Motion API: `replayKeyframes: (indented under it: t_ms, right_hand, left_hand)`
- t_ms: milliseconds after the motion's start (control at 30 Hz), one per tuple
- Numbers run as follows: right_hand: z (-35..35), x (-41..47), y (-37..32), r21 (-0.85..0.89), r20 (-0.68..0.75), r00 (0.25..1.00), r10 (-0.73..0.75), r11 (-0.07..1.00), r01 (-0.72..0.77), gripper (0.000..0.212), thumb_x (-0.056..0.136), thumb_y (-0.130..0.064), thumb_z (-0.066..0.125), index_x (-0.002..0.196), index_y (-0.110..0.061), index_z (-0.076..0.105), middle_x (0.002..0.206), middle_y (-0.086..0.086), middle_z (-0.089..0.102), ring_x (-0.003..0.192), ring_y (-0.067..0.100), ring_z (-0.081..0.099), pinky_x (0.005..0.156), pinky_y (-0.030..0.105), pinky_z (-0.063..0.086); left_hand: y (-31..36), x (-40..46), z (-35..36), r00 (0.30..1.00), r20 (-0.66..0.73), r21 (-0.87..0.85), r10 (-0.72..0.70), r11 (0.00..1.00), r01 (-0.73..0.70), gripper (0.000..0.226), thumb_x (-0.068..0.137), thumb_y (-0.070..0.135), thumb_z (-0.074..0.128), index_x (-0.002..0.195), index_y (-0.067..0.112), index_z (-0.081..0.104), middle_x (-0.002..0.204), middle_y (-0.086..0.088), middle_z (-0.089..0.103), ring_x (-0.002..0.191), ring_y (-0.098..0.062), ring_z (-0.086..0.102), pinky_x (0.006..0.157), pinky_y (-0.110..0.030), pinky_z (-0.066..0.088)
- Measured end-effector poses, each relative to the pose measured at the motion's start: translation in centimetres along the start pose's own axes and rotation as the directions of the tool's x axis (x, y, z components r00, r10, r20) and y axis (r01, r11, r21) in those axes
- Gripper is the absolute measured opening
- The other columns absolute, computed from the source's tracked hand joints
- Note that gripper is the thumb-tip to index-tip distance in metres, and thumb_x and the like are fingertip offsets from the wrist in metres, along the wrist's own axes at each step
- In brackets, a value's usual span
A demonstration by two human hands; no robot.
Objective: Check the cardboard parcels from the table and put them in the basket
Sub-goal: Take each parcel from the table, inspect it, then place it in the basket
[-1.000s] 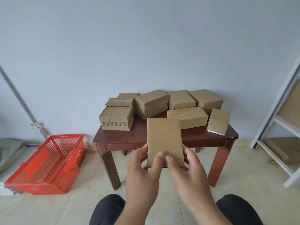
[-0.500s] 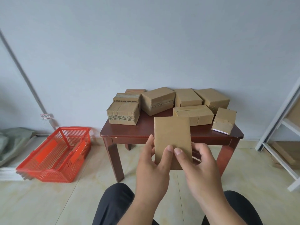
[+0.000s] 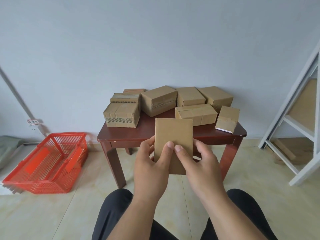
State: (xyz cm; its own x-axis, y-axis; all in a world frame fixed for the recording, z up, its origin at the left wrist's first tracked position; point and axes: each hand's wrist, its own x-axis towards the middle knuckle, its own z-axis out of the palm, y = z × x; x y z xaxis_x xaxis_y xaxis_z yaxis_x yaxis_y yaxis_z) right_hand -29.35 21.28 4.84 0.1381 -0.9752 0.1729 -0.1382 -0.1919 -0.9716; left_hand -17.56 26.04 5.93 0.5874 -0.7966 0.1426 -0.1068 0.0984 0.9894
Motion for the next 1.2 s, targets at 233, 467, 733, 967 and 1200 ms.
replayKeyframes:
  t_ms: [233, 467, 733, 967, 1200]
  right_hand:
    - [-0.3, 0.6, -0.4, 0.046, -0.052, 0.998, 0.024, 0.999, -0.021, 0.060, 0.072, -0.074, 0.067, 0.118, -0.035, 0.069, 0.116, -0.013, 0.070, 0.103, 0.010, 0.070, 0.071, 0.022, 0.061]
    - [-0.3, 0.1, -0.2, 0.059, -0.017, 1.000, 0.022, 0.998, -0.021, 0.046, 0.075, -0.070, 0.069, 0.110, -0.041, 0.066, 0.118, -0.016, 0.068, 0.102, 0.001, 0.068, 0.071, 0.017, 0.060]
    - [-0.5, 0.5, -0.8, 0.013, -0.073, 0.996, 0.048, 0.999, -0.047, 0.057, 0.070, -0.081, 0.062, 0.104, -0.036, 0.067, 0.109, -0.014, 0.069, 0.098, 0.010, 0.069, 0.075, 0.033, 0.063]
    - [-0.6, 0.3, -0.9, 0.055, -0.026, 0.999, 0.021, 0.998, -0.020, 0.050, 0.075, -0.072, 0.066, 0.113, -0.040, 0.065, 0.109, -0.027, 0.069, 0.099, -0.004, 0.067, 0.070, 0.020, 0.059]
    - [-0.5, 0.3, -1.6, 0.055, -0.044, 0.998, 0.046, 0.998, -0.044, 0.057, 0.069, -0.076, 0.063, 0.111, -0.039, 0.062, 0.106, -0.021, 0.070, 0.093, -0.001, 0.068, 0.067, 0.018, 0.055]
  left_hand:
    - [0.0, -0.9, 0.6, 1.000, 0.024, -0.047, -0.020, 0.999, 0.021, 0.034, 0.095, 0.031, 0.075, 0.124, 0.021, 0.062, 0.115, 0.009, 0.072, 0.091, 0.013, 0.068, 0.065, -0.007, 0.051]
    - [0.5, 0.0, 0.4, 1.000, 0.010, -0.026, -0.004, 1.000, 0.005, 0.030, 0.095, 0.042, 0.072, 0.124, 0.037, 0.065, 0.102, 0.020, 0.074, 0.095, 0.007, 0.068, 0.068, -0.009, 0.051]
    - [0.3, -0.6, 0.7, 1.000, 0.000, -0.005, -0.008, 1.000, 0.008, 0.036, 0.094, 0.044, 0.073, 0.128, 0.037, 0.064, 0.115, 0.016, 0.071, 0.102, 0.011, 0.064, 0.071, -0.010, 0.054]
    - [1.0, -0.3, 0.7, 1.000, -0.013, -0.010, 0.018, 1.000, -0.018, 0.030, 0.093, 0.041, 0.074, 0.117, 0.025, 0.065, 0.106, 0.014, 0.072, 0.090, 0.012, 0.065, 0.065, -0.005, 0.047]
    - [0.9, -0.5, 0.8, 1.000, -0.005, -0.022, 0.006, 1.000, -0.006, 0.030, 0.092, 0.041, 0.074, 0.118, 0.029, 0.063, 0.110, 0.016, 0.071, 0.092, 0.014, 0.066, 0.065, -0.007, 0.050]
